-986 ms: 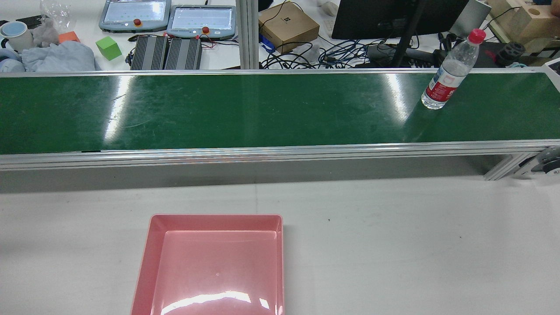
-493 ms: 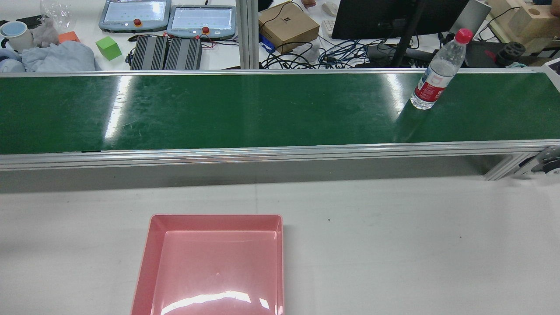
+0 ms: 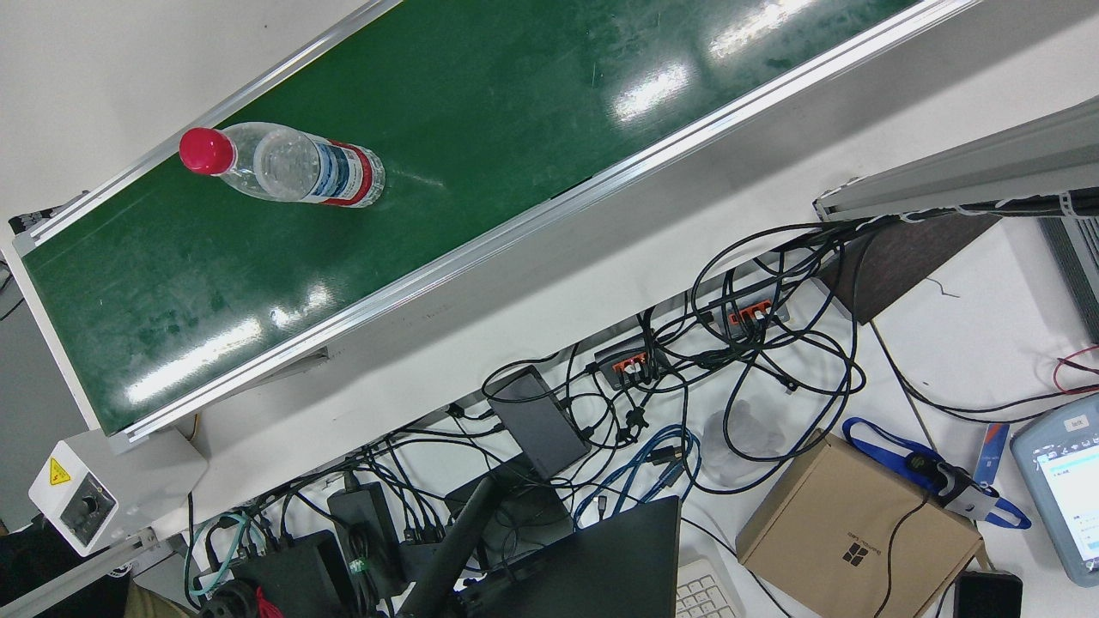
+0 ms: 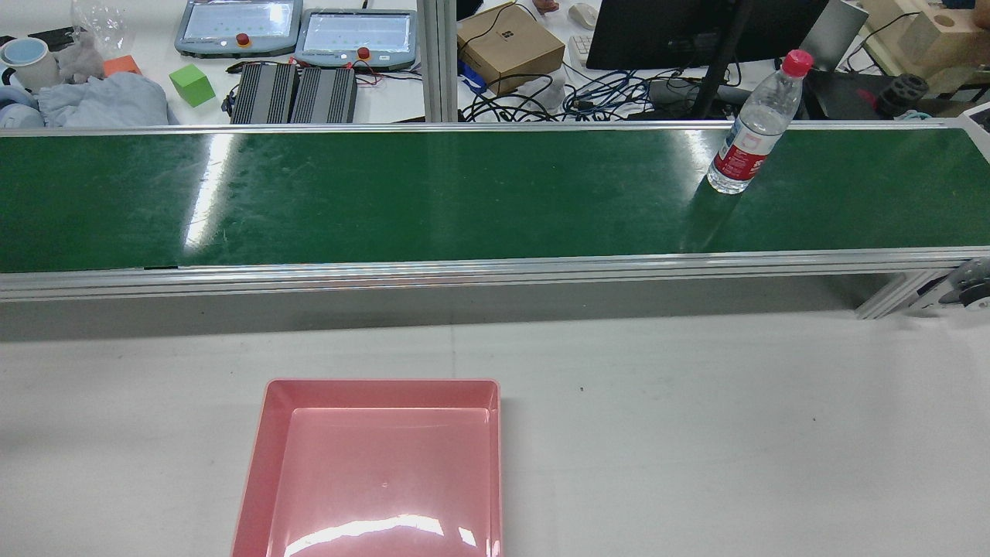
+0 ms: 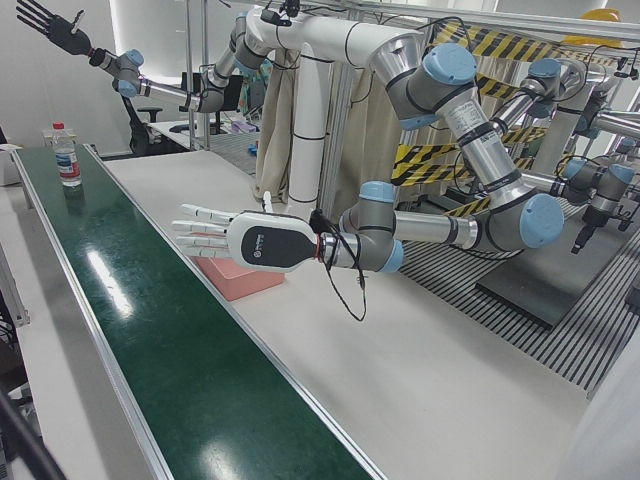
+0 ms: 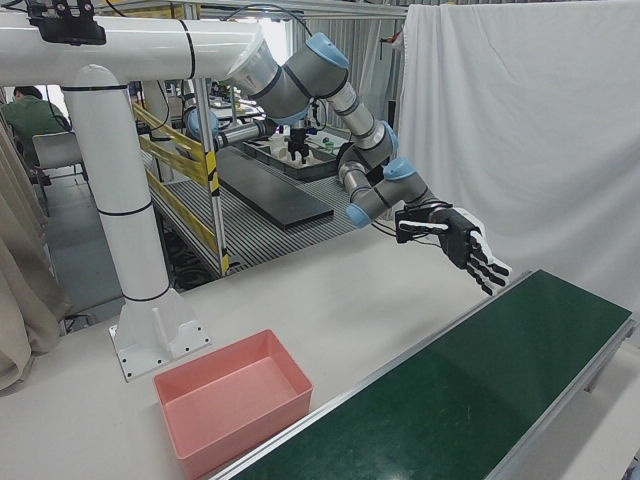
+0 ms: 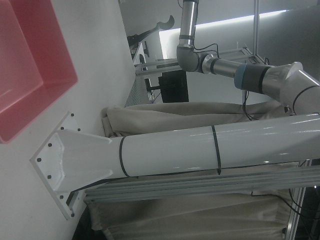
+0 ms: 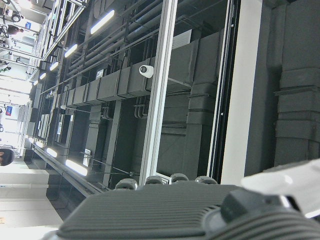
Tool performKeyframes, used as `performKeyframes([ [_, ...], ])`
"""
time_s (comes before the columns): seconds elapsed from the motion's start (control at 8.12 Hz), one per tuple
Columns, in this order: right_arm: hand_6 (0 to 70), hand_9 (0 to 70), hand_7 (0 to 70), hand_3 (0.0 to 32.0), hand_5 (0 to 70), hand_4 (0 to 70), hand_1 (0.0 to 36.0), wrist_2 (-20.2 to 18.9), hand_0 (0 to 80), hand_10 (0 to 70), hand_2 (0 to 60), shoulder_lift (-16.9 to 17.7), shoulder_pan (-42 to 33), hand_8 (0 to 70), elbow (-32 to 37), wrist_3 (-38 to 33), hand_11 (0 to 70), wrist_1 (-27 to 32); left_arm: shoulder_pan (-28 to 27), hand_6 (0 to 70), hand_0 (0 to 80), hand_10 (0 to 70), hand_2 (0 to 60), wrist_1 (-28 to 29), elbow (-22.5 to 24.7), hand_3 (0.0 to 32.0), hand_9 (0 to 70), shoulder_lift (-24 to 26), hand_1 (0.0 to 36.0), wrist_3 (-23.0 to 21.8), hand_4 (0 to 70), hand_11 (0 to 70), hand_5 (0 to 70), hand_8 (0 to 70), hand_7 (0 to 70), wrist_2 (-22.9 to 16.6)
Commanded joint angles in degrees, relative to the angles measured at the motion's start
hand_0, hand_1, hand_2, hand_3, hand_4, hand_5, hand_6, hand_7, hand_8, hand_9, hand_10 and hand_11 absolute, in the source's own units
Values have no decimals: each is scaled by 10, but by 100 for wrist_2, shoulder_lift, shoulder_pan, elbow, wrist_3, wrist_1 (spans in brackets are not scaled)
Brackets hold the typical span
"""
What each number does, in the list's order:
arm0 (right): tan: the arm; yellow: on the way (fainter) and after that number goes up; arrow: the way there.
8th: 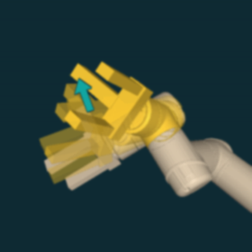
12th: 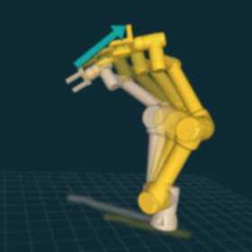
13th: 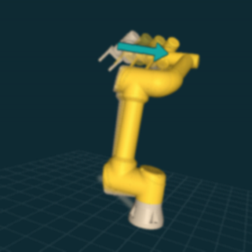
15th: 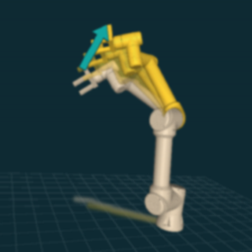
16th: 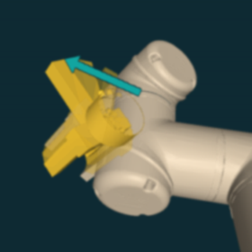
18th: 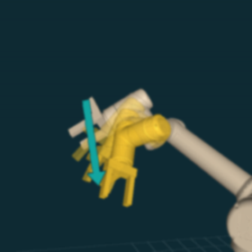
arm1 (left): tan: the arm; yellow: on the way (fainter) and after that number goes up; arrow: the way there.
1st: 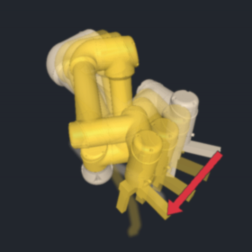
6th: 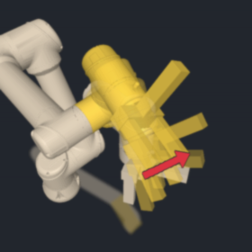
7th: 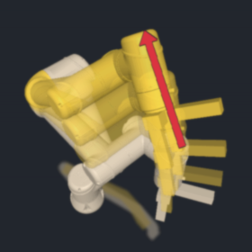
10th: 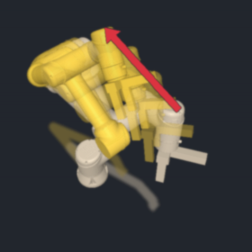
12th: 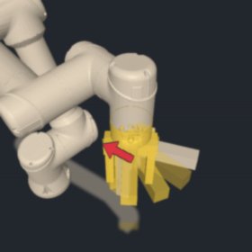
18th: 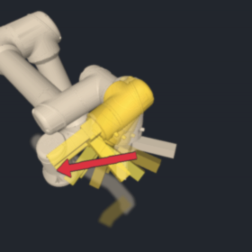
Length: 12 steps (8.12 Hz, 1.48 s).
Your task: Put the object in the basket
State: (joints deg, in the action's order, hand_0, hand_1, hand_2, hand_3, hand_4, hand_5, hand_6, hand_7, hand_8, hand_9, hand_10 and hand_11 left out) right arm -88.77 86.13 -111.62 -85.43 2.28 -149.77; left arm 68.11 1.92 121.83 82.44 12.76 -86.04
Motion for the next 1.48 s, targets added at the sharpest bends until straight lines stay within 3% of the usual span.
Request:
performKeyframes([
  [0.0,0,0,0,0,0,0,0,0,0,0,0,0,0,0,0,0,0,0,-43,0,562,29,0,-17,-54,0,0,0,94,33,102,59,86,10,0,0],
  [0.37,0,0,0,0,0,0,0,0,0,0,0,0,0,0,0,0,0,0,-70,0,569,45,0,-52,-107,0,0,0,97,59,96,84,84,0,0,0],
  [1.36,0,0,0,0,0,0,0,0,0,0,0,0,0,0,0,0,0,0,-175,0,561,27,0,-184,-414,0,10,53,97,340,113,55,90,28,0,0],
])
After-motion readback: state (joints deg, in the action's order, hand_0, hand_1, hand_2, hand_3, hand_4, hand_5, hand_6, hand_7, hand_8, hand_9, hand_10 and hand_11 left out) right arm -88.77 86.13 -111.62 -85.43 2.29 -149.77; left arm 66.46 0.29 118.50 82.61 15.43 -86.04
